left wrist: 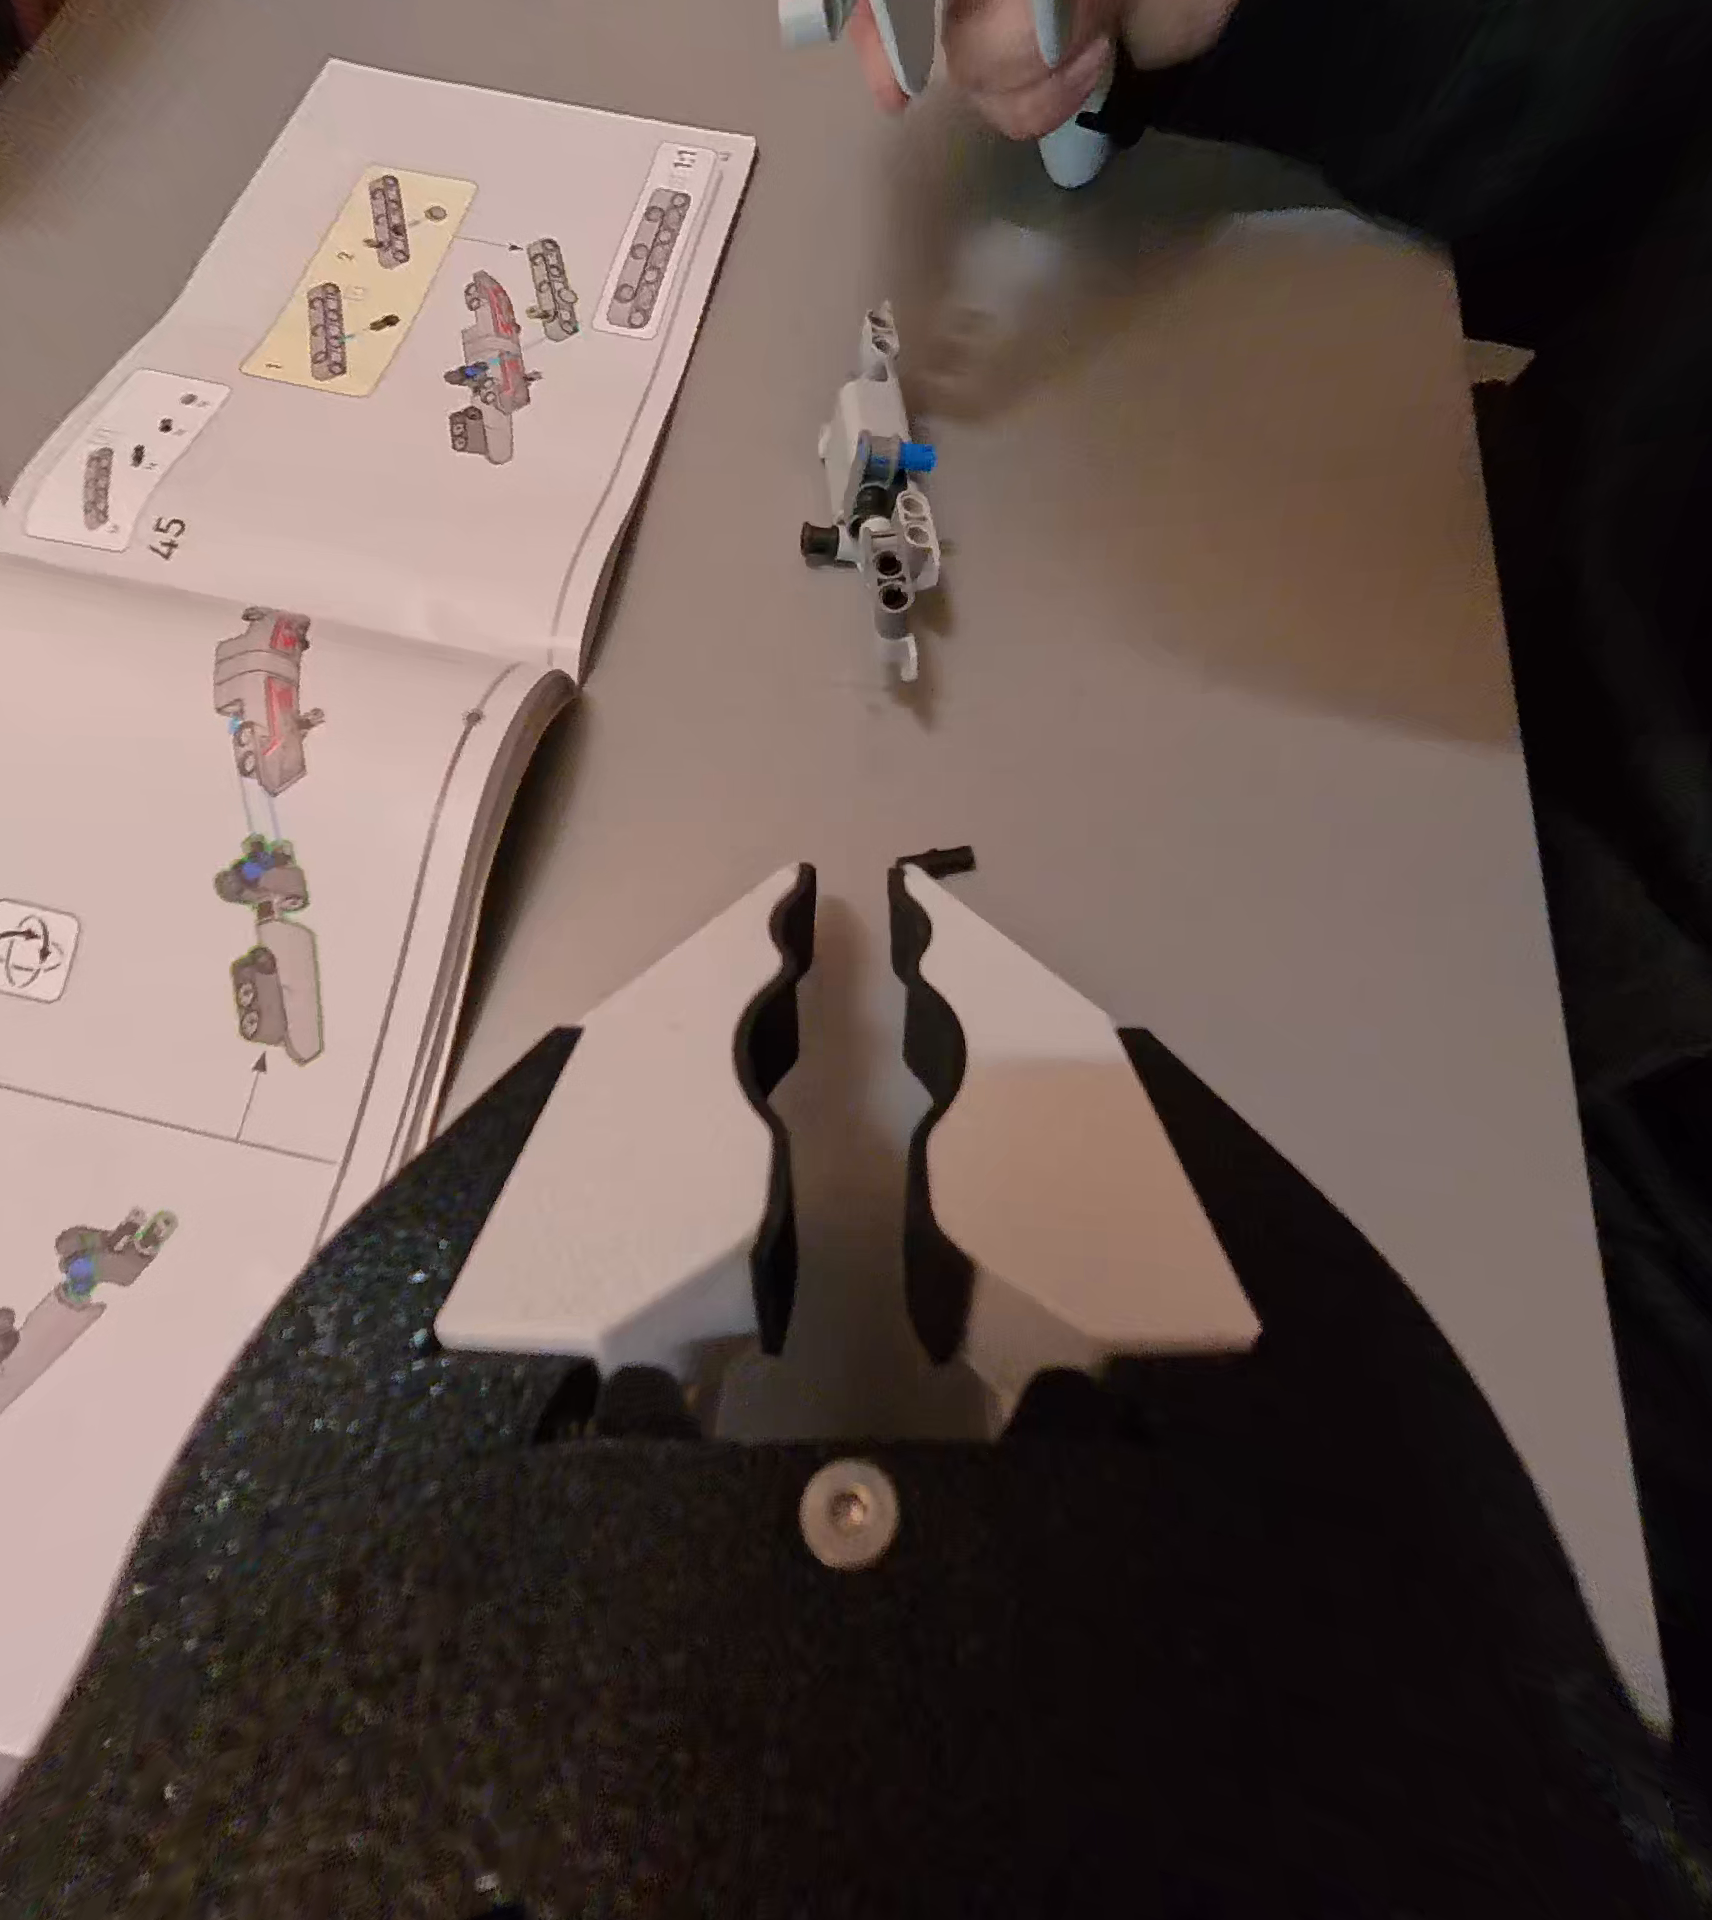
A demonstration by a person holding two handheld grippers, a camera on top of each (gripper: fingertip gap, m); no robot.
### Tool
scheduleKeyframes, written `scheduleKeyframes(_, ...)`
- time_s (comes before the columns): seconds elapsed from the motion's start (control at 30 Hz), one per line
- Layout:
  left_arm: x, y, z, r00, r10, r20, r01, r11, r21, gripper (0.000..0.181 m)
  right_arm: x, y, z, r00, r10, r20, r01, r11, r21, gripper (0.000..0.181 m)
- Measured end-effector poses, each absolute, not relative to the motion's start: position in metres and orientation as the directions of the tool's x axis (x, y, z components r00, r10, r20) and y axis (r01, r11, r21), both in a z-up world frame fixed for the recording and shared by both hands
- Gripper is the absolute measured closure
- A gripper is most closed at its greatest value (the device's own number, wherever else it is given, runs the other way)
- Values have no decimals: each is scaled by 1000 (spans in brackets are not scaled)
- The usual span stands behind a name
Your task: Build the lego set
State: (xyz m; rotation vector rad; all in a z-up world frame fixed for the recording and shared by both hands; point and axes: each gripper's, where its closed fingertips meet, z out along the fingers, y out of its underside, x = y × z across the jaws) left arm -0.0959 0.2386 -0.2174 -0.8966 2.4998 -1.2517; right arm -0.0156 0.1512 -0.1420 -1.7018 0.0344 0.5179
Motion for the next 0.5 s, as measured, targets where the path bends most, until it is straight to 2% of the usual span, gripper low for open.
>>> scheduleKeyframes(0.2, -96, 241, -222, -787, -606, 117, -456, 444, -771, 170, -1, 149, -138, 864, 242, -442, -411, -171, -896, 172)
scheduleKeyframes(0.5, -104, 245, -227, -794, -596, 118, -471, 481, -740, 170, -3, 150, -142, 867, 236, -438, -399, -198, -895, 172)
